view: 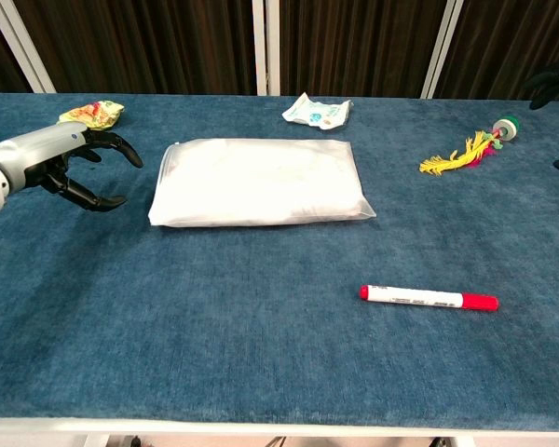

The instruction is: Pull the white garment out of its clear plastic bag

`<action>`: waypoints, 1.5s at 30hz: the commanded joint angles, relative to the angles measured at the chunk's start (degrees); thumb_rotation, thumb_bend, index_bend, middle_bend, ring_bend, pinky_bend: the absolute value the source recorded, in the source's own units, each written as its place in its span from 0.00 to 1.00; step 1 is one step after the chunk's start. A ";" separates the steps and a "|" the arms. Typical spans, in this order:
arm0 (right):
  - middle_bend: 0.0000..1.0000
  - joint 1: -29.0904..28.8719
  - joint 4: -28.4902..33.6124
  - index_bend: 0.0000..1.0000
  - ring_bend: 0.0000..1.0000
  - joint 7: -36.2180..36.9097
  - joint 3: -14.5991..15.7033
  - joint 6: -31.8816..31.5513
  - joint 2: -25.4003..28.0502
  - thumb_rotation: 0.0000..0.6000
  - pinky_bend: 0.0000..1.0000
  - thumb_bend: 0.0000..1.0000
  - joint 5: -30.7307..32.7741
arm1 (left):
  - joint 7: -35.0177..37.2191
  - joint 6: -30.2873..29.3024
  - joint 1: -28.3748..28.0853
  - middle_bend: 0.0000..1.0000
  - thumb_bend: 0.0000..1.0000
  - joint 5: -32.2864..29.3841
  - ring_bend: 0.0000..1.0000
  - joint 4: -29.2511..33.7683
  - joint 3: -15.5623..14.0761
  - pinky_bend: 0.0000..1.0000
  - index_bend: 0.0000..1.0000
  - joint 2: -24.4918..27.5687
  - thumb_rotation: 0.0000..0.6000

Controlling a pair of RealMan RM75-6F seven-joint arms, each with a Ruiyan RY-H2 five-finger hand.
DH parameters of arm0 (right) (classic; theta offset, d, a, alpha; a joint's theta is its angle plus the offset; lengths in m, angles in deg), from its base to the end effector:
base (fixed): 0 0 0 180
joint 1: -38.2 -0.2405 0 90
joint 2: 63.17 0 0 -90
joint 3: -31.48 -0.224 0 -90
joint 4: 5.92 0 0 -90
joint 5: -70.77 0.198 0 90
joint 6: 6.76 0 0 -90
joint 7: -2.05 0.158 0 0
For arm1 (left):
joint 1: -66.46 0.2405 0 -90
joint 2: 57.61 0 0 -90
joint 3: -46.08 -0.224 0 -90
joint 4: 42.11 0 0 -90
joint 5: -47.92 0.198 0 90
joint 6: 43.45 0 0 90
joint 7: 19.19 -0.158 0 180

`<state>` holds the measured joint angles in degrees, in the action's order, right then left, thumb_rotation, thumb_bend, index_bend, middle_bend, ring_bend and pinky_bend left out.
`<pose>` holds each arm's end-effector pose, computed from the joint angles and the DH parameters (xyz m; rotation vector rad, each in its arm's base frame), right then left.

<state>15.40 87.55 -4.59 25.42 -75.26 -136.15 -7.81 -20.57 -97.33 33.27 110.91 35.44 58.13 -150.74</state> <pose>-0.2083 -0.2724 0.0800 1.6317 -0.9832 0.9773 -0.1839 0.3210 -0.0200 -1.5653 -1.3762 -1.0007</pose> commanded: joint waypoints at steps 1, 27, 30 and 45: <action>0.24 -0.75 -0.78 0.17 0.05 0.29 -0.32 0.85 -0.86 1.00 0.10 0.30 0.08 | -0.55 0.31 -0.56 0.14 0.30 0.00 0.04 -1.91 -0.30 0.13 0.30 -1.14 1.00; 0.24 -1.20 -0.36 0.17 0.05 -0.62 -1.30 0.94 -1.55 1.00 0.10 0.30 1.79 | 14.78 -0.13 -4.98 0.14 0.28 10.15 0.03 -19.66 -0.32 0.13 0.37 -12.91 1.00; 0.24 -1.17 -0.54 0.17 0.05 -0.23 -1.28 1.07 -1.56 1.00 0.10 0.30 1.89 | 14.87 -0.11 -5.51 0.14 0.28 10.50 0.04 -21.06 -0.24 0.13 0.37 -13.88 1.00; 0.24 -1.06 -1.77 0.17 0.05 1.58 -1.12 1.63 -1.95 1.00 0.10 0.30 2.01 | 16.33 1.43 -7.76 0.14 0.35 11.47 0.04 -30.12 -0.41 0.13 0.45 -19.04 1.00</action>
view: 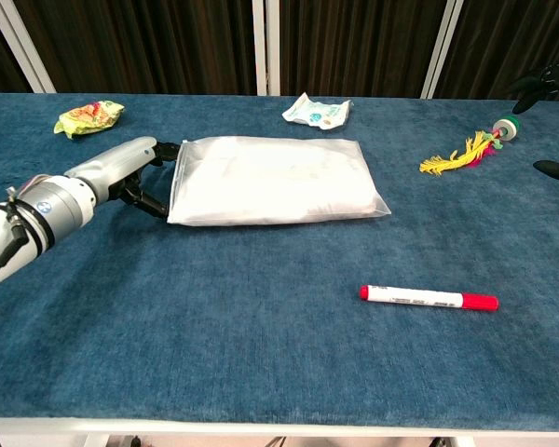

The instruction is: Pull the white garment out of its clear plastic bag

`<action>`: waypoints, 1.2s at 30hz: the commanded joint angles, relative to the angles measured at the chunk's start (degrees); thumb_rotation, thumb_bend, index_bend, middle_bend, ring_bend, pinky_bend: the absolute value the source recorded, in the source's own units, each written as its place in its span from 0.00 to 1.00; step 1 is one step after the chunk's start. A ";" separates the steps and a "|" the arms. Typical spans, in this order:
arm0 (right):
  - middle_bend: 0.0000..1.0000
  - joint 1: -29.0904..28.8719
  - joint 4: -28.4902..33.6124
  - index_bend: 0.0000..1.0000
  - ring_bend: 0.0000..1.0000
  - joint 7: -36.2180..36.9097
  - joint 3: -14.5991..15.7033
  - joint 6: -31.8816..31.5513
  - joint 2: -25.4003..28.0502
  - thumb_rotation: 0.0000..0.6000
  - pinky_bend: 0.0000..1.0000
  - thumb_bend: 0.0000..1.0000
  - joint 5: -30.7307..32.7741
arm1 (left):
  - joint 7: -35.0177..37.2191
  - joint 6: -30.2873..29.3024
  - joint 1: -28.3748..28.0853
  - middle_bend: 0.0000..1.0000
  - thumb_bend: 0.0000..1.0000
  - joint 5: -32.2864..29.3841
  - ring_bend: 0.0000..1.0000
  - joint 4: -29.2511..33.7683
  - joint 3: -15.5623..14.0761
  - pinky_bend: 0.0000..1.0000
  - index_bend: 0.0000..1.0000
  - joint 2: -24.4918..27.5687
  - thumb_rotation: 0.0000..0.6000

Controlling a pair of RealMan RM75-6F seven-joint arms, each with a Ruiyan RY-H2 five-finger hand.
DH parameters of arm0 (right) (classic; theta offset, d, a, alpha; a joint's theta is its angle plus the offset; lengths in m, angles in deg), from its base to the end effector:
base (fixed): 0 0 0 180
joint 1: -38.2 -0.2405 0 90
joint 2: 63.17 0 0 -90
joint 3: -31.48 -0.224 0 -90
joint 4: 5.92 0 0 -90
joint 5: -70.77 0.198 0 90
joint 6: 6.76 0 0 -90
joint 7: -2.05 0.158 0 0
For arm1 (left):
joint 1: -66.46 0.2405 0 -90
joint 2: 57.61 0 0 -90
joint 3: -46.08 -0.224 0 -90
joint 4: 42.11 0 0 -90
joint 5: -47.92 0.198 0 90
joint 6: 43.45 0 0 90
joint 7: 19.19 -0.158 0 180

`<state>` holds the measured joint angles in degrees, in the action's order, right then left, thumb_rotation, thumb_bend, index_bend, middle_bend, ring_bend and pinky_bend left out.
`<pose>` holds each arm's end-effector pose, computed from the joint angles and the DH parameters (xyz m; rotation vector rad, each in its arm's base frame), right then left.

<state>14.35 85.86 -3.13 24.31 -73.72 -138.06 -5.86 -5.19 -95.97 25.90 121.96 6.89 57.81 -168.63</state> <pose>-0.2079 -0.2809 0.0728 1.6096 -1.0303 0.9928 -0.1645 0.3495 -0.0777 -1.6411 -1.3107 -1.1051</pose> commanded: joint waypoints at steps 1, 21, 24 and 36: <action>0.24 -0.03 -0.13 0.17 0.05 0.19 -0.02 0.17 -0.05 1.00 0.10 0.30 0.10 | 1.33 -0.10 -0.49 0.15 0.36 0.58 0.04 -2.18 -0.08 0.13 0.46 -1.56 1.00; 0.28 -4.39 -1.54 0.22 0.07 -2.16 -1.18 6.90 -3.92 1.00 0.13 0.31 3.84 | 4.33 -11.98 4.63 0.28 0.65 6.75 0.05 3.77 -3.95 0.13 0.74 -0.41 1.00; 0.29 -5.84 -3.22 0.27 0.07 -5.36 -1.45 8.58 -7.66 1.00 0.14 0.30 6.69 | 3.35 -12.84 5.44 0.28 0.65 7.39 0.05 6.33 -4.76 0.13 0.74 0.39 1.00; 0.34 -10.14 -14.83 0.44 0.07 -13.63 -6.02 7.91 -23.07 1.00 0.18 0.30 18.01 | 0.98 -13.47 6.21 0.28 0.65 8.39 0.05 10.74 -5.45 0.13 0.74 1.13 1.00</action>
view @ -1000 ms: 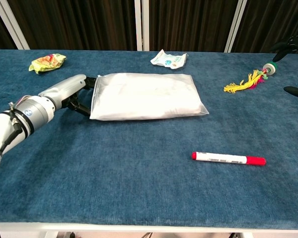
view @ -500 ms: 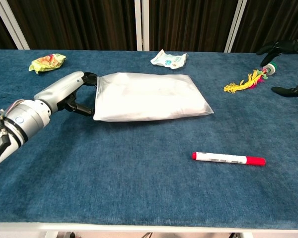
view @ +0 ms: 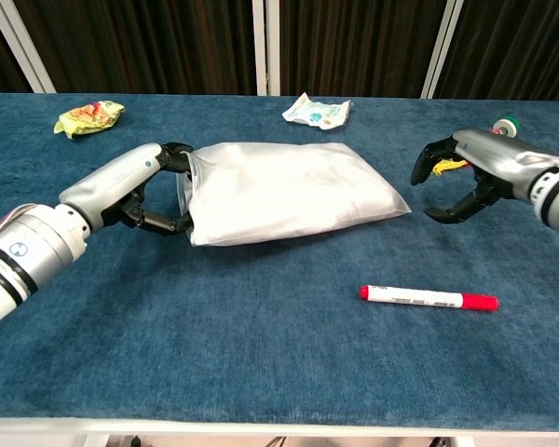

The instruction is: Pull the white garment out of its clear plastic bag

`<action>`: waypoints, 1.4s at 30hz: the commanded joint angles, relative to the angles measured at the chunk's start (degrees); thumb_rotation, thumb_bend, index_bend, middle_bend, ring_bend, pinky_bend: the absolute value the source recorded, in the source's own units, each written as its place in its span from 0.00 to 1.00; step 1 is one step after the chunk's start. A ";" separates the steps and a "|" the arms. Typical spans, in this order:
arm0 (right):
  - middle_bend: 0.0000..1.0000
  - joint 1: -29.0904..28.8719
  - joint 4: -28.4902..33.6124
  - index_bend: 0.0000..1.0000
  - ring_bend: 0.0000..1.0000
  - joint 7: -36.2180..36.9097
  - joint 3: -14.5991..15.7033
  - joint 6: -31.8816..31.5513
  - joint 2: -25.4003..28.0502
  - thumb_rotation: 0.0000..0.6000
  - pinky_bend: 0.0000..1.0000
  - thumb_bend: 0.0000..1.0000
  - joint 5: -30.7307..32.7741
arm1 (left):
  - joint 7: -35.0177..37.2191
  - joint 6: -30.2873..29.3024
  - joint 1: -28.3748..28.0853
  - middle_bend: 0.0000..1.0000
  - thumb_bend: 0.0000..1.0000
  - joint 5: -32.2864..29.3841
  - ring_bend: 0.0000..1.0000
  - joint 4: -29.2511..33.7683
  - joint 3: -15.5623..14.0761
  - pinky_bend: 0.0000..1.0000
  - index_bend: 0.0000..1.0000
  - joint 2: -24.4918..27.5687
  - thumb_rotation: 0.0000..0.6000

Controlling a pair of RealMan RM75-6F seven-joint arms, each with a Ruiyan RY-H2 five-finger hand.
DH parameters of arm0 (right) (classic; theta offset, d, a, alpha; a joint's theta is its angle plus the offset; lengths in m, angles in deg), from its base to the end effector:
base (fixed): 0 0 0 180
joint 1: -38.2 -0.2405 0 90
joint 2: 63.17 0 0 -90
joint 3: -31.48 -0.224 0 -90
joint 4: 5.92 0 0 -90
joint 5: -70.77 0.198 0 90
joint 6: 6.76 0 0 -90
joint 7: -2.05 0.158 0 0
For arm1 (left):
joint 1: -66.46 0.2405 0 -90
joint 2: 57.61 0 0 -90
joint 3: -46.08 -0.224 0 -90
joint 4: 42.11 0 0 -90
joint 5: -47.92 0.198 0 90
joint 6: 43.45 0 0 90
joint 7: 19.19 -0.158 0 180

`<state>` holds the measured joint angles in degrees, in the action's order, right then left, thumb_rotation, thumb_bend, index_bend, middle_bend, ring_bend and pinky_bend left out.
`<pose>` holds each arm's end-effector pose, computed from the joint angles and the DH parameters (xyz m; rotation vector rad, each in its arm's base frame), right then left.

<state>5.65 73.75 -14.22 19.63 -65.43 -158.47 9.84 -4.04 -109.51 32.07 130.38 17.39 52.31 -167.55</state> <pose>-0.1748 -0.3128 -0.0238 1.6141 -1.1895 0.9044 -0.1399 0.2966 -0.0743 -1.6779 -1.2754 -1.3360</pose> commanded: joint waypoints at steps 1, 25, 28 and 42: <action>0.34 -1.70 -3.38 0.45 0.07 -3.11 -1.52 -0.37 -3.27 1.00 0.18 0.30 2.86 | -0.26 0.13 0.08 0.28 0.65 -0.07 0.05 0.36 0.08 0.13 0.74 0.06 1.00; 0.40 -3.53 -9.32 0.66 0.12 -6.67 -1.96 -2.52 -11.14 1.00 0.20 0.41 4.25 | -0.26 1.14 0.51 0.27 0.65 0.02 0.05 0.06 0.08 0.13 0.74 -0.36 1.00; 0.41 -3.84 -10.25 0.72 0.13 -8.03 -2.12 -3.20 -12.15 1.00 0.20 0.45 4.30 | -0.22 1.31 0.61 0.27 0.65 -0.29 0.05 -0.13 0.29 0.13 0.74 -0.36 1.00; 0.42 0.14 -6.25 0.78 0.13 -5.49 -3.74 -8.66 -5.63 1.00 0.21 0.47 2.42 | -0.06 -3.88 4.48 0.27 0.65 0.09 0.05 2.93 0.24 0.13 0.74 5.98 1.00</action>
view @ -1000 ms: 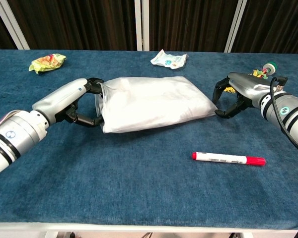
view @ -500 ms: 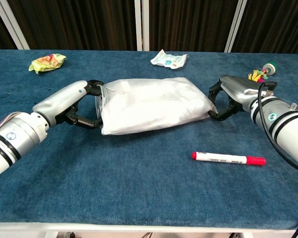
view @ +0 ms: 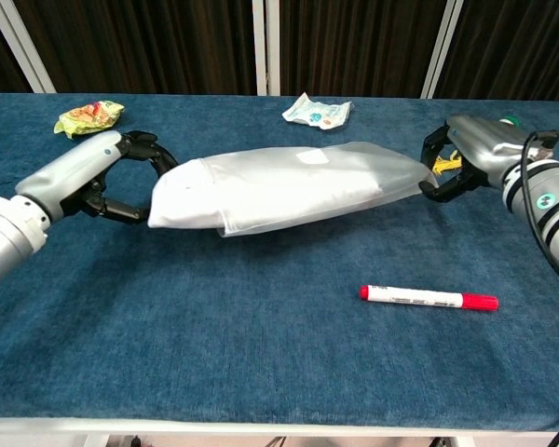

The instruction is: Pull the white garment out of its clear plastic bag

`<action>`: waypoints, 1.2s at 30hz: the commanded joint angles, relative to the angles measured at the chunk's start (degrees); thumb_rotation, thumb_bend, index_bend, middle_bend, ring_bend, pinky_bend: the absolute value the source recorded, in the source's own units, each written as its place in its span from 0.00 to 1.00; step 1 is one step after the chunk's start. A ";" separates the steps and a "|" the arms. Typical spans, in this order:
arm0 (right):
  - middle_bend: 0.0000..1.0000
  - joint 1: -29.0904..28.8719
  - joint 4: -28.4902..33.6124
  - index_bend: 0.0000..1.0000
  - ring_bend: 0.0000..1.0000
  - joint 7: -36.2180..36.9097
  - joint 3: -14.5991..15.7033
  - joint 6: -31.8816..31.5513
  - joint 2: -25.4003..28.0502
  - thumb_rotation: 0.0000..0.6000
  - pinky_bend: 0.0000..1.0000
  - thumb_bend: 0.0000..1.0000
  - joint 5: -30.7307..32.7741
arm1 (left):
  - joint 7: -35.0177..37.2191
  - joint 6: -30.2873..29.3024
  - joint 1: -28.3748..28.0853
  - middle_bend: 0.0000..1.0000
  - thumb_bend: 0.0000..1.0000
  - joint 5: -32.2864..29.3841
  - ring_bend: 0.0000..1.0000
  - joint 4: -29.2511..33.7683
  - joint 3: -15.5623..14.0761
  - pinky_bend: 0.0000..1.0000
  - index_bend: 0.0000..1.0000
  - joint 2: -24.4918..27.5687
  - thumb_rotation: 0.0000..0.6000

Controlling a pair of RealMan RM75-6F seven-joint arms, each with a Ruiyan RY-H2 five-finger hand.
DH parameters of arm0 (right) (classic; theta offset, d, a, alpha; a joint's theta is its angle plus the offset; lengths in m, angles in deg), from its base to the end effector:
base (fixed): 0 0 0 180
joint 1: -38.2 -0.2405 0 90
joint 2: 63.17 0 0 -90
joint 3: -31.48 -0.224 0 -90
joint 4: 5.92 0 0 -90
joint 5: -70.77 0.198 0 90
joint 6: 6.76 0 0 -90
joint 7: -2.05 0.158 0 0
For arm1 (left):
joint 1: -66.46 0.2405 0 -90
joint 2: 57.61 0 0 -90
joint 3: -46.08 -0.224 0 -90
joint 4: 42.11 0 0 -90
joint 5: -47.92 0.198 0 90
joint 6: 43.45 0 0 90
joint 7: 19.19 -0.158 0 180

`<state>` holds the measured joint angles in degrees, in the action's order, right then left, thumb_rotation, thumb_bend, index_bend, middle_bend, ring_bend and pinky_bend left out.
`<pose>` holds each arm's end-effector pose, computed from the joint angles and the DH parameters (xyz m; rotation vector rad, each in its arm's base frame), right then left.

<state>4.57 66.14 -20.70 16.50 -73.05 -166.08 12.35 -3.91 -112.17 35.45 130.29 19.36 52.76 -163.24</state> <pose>-0.1729 -0.3280 -0.0249 1.4663 -1.0644 0.8919 -0.1668 0.2985 -0.0466 -1.5913 -1.2419 -1.3252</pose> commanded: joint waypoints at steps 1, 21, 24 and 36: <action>0.42 1.58 1.80 0.78 0.13 1.32 -0.79 -1.25 2.71 1.00 0.21 0.47 -0.04 | -0.22 -1.63 1.49 0.27 0.65 0.18 0.05 1.30 -0.30 0.13 0.74 2.31 1.00; 0.42 10.30 1.24 0.77 0.13 8.28 1.77 -3.90 13.86 1.00 0.21 0.47 -1.60 | -3.13 -5.62 7.22 0.27 0.64 -3.01 0.05 4.52 0.91 0.13 0.74 11.04 1.00; 0.35 10.51 2.32 0.60 0.12 8.54 3.38 -0.81 15.22 1.00 0.19 0.43 -1.88 | -3.57 -4.39 7.38 0.23 0.63 -3.24 0.05 5.74 0.44 0.13 0.61 11.91 1.00; 0.06 13.12 22.59 0.00 0.00 12.31 5.93 5.05 36.16 1.00 0.01 0.16 -5.01 | -14.90 -2.24 11.42 0.10 0.16 -8.10 0.03 26.15 -1.62 0.12 0.08 29.52 1.00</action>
<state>15.93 83.90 -12.16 22.04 -67.70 -135.52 10.06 -14.34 -113.97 44.89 124.14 40.34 51.92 -138.95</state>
